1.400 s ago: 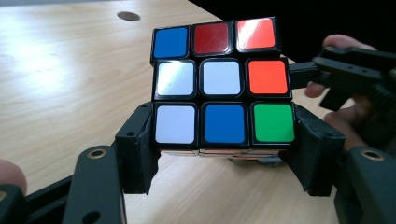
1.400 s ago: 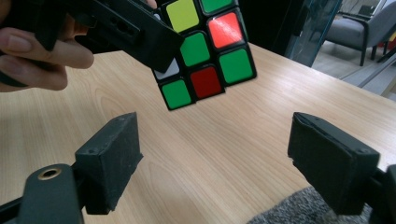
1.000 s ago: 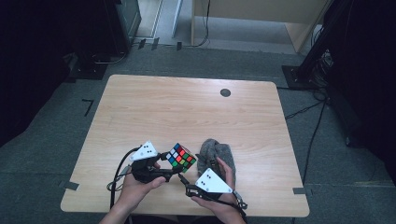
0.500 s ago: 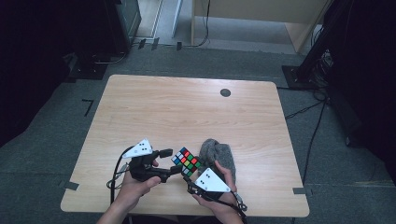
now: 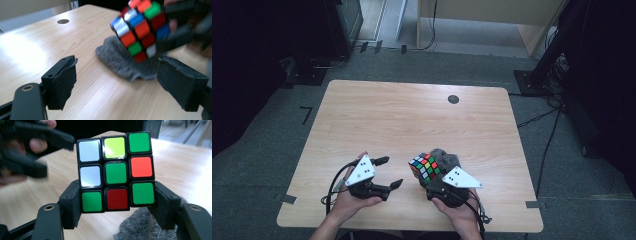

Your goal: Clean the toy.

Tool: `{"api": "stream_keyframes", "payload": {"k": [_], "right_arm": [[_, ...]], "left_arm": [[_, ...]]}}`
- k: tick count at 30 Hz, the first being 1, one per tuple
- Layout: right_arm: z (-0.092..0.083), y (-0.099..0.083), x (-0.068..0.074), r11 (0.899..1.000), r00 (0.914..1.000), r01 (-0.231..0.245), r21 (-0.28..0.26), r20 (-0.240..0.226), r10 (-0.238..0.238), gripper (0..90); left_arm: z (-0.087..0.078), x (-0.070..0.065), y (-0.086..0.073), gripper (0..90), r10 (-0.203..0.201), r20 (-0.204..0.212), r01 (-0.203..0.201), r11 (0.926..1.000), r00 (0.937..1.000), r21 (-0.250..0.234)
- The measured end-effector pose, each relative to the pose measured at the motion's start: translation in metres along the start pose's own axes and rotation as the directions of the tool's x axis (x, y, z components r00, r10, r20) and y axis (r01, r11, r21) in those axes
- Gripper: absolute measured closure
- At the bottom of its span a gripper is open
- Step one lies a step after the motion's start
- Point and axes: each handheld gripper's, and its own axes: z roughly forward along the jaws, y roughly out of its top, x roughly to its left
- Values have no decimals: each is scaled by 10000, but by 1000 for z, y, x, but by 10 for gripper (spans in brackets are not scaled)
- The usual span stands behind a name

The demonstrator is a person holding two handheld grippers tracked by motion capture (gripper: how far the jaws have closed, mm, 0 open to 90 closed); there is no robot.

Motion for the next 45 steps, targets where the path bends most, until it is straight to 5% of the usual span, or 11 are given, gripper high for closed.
{"api": "stream_keyframes", "payload": {"k": [4,5,12,25,26,27,28,32,37,39,45], "right_arm": [[-4,7,1,9926,9919,-1174,306,-457,1188,347],[-5,8,1,9893,9888,-1390,437,-494,1411,347],[-1,11,14,9785,9825,-1753,1083,-446,1809,346],[8,9,30,9677,9763,-1830,1731,-837,1996,345],[9,9,31,9660,9741,-1837,1820,-979,2037,345],[9,9,31,9660,9741,-1837,1820,-979,2037,345],[9,9,31,9625,9689,-1995,1836,-1100,2218,344],[10,9,28,9604,9627,-2121,1808,-1302,2371,341],[8,12,20,9651,9588,-1995,1696,-1695,2280,276],[7,12,21,9670,9594,-1942,1651,-1734,2223,280],[-9,21,12,9812,9588,-1746,826,-2125,1885,282]], "left_arm": [[9,-18,-2,176,1334,-205,-1326,9904,9908,384],[13,-24,-2,170,1798,-349,-1778,9826,9831,532],[17,-33,-2,145,2433,-870,-2380,9689,9660,676],[23,-46,-5,184,3423,-1146,-3362,9392,9326,693],[24,-47,-6,235,3600,-1387,-3533,9328,9226,709],[24,-47,-6,277,3600,-1387,-3533,9328,9226,709],[25,-49,-8,318,3828,-1630,-3761,9238,9093,710],[24,-48,-8,329,3773,-1657,-3728,9261,9112,588],[19,-39,-9,335,3023,-1351,-3024,9530,9436,207],[18,-37,-9,336,2923,-1335,-2927,9561,9470,174],[6,-22,-9,336,1911,-1205,-1952,9805,9741,-230]]}}
